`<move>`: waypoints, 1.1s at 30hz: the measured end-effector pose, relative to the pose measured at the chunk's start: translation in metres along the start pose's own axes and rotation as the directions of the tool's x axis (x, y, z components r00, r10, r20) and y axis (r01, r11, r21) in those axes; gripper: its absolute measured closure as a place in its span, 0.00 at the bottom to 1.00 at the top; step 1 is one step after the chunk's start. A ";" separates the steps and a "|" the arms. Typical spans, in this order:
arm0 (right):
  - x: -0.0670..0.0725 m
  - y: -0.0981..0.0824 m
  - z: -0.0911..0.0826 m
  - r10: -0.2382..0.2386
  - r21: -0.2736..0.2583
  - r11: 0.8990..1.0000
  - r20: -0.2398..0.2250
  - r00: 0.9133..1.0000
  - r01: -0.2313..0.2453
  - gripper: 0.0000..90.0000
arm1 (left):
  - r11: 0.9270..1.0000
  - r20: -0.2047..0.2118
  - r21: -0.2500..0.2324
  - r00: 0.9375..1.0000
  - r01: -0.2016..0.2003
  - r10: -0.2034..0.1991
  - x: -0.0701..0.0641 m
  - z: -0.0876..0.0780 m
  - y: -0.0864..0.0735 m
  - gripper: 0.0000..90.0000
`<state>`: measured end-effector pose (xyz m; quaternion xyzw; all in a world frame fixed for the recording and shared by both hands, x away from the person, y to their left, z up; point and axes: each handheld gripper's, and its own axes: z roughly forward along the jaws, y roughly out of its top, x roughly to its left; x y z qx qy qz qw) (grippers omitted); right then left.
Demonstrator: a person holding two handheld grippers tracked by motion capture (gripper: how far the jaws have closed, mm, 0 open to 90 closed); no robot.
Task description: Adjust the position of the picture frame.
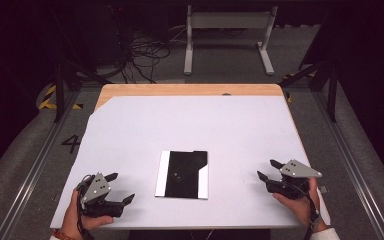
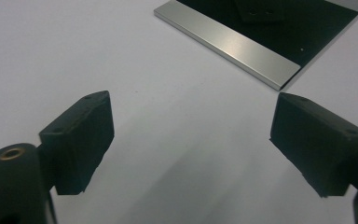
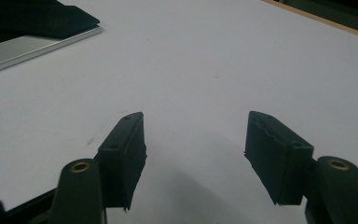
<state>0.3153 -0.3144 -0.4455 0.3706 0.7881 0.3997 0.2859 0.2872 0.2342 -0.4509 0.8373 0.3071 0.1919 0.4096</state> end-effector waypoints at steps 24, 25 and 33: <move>0.018 0.029 0.024 -0.079 -0.043 0.996 -0.189 0.979 0.072 0.99 | 0.982 0.150 0.141 0.983 -0.124 0.102 -0.031 0.015 0.001 0.98; 0.019 0.031 0.027 -0.075 -0.041 0.997 -0.195 0.978 0.068 1.00 | 0.981 0.162 0.145 0.981 -0.126 0.102 -0.033 0.017 0.001 0.99; 0.035 0.061 0.065 -0.089 -0.041 0.996 -0.246 0.965 0.081 1.00 | 0.981 0.192 0.144 0.976 -0.128 0.099 -0.040 0.028 0.007 1.00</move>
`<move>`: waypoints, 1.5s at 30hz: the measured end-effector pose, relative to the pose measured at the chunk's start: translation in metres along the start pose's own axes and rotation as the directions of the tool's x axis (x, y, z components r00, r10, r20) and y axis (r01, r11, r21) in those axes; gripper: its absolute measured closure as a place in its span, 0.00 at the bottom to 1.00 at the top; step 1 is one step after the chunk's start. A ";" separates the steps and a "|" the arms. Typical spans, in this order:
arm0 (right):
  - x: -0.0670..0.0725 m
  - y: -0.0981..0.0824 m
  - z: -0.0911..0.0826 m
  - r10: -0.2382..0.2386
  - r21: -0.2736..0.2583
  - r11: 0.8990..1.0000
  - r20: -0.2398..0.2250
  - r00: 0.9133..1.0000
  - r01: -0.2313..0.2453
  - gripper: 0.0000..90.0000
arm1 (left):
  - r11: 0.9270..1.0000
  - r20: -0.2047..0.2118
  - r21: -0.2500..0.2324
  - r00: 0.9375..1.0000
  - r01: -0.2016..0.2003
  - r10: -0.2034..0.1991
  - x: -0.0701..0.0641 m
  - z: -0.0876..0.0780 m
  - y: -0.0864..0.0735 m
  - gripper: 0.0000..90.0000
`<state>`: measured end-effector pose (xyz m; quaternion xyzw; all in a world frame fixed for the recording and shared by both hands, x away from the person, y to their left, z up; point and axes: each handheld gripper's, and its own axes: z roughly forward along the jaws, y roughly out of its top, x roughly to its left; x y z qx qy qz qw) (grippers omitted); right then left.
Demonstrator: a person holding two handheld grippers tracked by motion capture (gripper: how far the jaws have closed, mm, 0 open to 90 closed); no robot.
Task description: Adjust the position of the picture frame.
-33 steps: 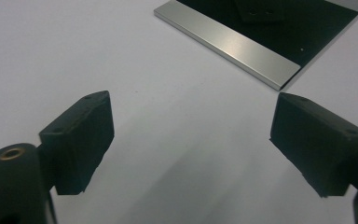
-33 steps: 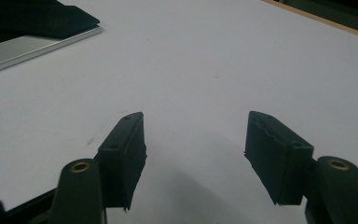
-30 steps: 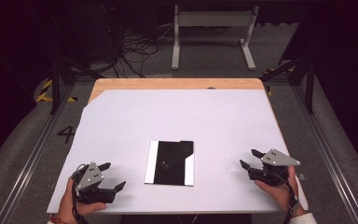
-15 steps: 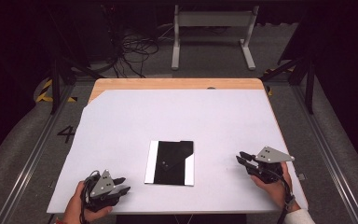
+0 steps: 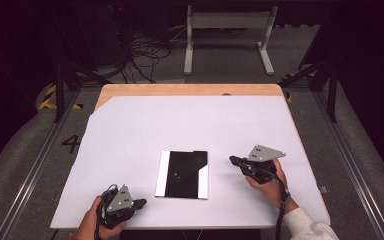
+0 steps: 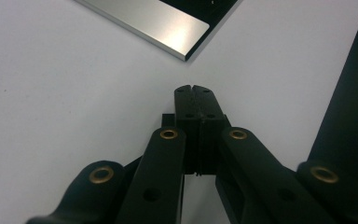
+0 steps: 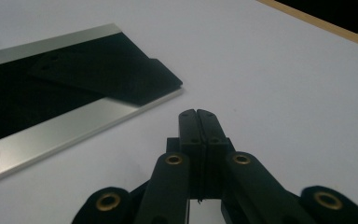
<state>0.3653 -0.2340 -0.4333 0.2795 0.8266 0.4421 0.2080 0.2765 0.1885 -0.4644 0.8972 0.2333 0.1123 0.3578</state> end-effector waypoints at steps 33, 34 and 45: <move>-0.007 0.028 0.094 -0.001 0.143 0.990 0.005 1.000 0.001 1.00 | 1.000 0.012 -0.010 1.000 0.010 -0.010 0.010 0.024 0.024 1.00; -0.007 0.028 0.094 -0.007 0.143 0.990 0.005 1.000 0.006 1.00 | 1.000 0.013 -0.011 1.000 0.010 -0.010 0.010 0.024 0.024 1.00; -0.015 0.027 0.094 0.009 0.151 0.989 -0.037 0.999 -0.004 1.00 | 1.000 0.015 -0.013 1.000 0.011 -0.011 0.015 0.026 0.025 1.00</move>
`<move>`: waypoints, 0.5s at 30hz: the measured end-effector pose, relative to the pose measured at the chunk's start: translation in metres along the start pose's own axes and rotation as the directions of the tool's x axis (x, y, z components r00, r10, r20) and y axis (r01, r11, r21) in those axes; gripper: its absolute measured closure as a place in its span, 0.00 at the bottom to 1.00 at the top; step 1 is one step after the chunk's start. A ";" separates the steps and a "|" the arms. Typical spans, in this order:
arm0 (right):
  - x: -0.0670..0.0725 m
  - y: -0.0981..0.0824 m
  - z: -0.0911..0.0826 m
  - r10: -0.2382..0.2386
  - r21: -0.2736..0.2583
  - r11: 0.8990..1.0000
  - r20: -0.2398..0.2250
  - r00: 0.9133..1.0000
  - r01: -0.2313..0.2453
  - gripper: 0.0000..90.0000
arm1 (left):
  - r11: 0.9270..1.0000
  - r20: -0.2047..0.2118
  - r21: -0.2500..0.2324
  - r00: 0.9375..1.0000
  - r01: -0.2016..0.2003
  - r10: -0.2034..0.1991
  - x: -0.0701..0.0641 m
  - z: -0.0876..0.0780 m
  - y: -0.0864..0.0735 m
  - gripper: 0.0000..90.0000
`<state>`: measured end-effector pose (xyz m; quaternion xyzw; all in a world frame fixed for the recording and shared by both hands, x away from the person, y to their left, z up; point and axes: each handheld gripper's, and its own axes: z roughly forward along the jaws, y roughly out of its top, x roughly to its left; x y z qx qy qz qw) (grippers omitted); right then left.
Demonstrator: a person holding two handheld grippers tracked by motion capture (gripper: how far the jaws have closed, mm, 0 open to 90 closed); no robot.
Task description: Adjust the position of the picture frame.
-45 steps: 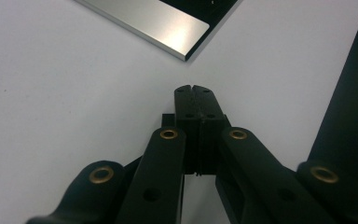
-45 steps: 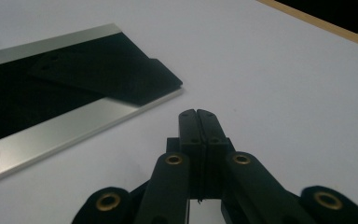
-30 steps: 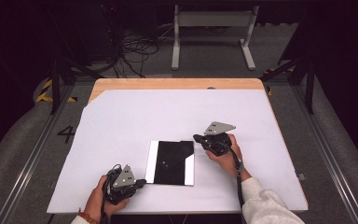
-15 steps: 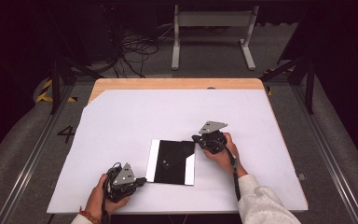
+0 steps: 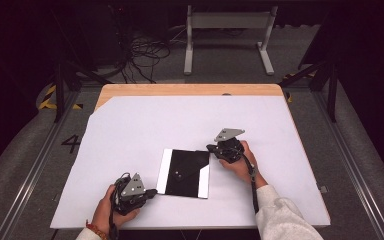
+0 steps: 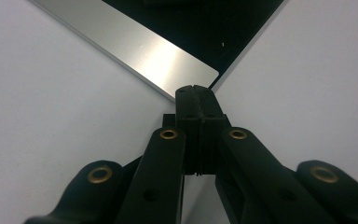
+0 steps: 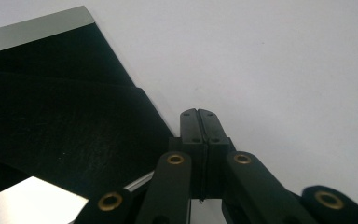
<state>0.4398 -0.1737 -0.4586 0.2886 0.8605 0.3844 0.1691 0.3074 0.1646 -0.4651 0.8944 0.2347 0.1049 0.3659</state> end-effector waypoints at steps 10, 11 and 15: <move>-0.005 -0.004 -0.009 -0.001 0.031 1.000 -0.007 1.000 0.001 1.00 | 1.000 -0.041 0.009 0.999 0.011 -0.011 0.008 0.005 0.006 1.00; -0.006 -0.005 -0.010 0.002 0.031 1.000 -0.006 1.000 -0.001 1.00 | 1.000 -0.044 0.005 0.999 0.013 -0.013 0.009 0.006 0.007 1.00; -0.007 -0.010 -0.016 0.015 0.042 0.999 -0.004 1.000 -0.015 1.00 | 1.000 -0.060 0.004 0.998 0.019 -0.019 0.015 0.009 0.010 1.00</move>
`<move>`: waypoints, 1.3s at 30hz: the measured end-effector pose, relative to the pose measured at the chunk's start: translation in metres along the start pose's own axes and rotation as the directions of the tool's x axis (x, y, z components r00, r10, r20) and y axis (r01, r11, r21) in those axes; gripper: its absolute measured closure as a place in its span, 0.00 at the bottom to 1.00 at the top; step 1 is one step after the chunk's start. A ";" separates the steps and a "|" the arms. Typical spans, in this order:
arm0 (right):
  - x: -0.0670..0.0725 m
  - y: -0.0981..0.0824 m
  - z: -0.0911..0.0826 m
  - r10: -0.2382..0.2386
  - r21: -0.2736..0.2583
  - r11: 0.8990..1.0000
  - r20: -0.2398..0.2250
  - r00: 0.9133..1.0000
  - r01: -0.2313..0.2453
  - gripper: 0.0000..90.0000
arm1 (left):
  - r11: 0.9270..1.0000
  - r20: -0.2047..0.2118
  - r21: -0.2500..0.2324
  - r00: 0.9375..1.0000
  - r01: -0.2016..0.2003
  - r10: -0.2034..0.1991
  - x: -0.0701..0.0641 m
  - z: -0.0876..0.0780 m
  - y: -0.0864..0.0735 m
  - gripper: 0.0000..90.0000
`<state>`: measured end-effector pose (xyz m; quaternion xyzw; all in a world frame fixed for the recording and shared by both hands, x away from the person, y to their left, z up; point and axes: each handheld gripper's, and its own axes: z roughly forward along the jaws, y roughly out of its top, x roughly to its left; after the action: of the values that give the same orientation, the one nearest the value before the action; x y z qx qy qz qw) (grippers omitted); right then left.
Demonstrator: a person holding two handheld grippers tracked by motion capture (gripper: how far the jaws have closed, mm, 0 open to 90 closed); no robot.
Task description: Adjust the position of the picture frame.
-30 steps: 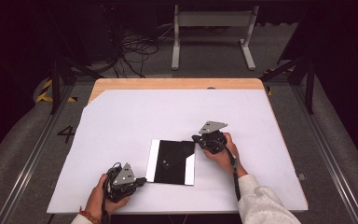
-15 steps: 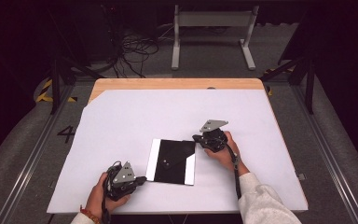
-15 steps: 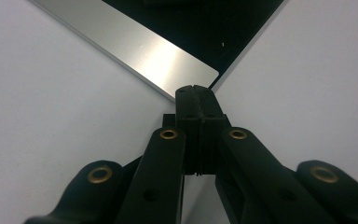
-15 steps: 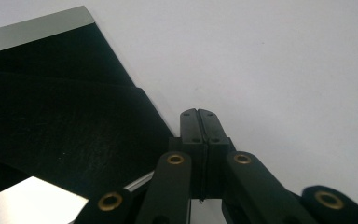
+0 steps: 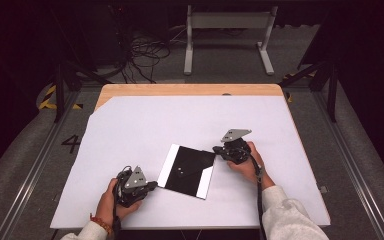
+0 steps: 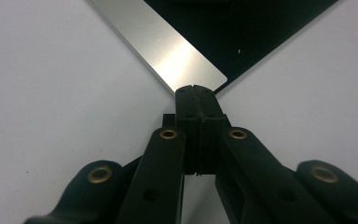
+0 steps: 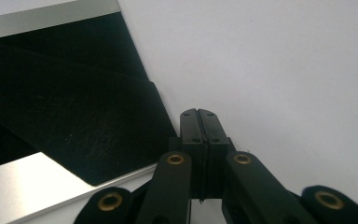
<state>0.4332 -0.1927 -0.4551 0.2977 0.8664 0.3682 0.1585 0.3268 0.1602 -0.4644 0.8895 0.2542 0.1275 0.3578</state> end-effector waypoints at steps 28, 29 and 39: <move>0.019 -0.038 -0.043 -0.009 0.019 1.000 0.004 1.000 0.009 1.00 | 1.000 -0.052 -0.017 0.999 0.001 -0.002 0.031 0.031 0.029 0.99; 0.020 -0.038 -0.044 -0.014 0.019 1.000 0.005 1.000 0.014 1.00 | 1.000 -0.049 -0.015 0.999 0.004 -0.005 0.032 0.032 0.030 0.99; 0.034 -0.046 -0.055 -0.050 0.034 0.998 -0.016 0.999 0.050 1.00 | 0.999 -0.046 -0.024 0.999 0.026 -0.027 0.041 0.041 0.038 0.99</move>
<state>0.3612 -0.2261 -0.4534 0.2759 0.8809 0.3514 0.1561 0.3918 0.1355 -0.4653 0.8786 0.2727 0.1460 0.3638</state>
